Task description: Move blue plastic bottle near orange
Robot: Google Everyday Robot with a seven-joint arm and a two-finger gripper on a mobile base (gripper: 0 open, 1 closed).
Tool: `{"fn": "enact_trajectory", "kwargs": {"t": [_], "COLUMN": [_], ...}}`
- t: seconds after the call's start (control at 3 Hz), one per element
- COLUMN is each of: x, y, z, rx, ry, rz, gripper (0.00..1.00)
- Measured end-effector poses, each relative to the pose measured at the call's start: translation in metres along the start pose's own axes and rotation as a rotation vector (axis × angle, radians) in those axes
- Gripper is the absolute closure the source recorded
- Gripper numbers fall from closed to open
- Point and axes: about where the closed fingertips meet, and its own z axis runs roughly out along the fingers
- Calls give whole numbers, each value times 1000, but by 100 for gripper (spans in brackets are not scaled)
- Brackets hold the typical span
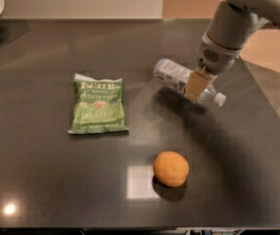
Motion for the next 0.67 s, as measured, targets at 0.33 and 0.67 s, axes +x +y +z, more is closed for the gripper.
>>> {"fn": "enact_trajectory", "kwargs": {"t": [0.33,0.67], "x": [26,47], "y": [38,70], "z": [-6,-8], "rx": [-61,-121], "ry": [-35,-59], "rz": [-97,-173], "gripper": [100,100]}}
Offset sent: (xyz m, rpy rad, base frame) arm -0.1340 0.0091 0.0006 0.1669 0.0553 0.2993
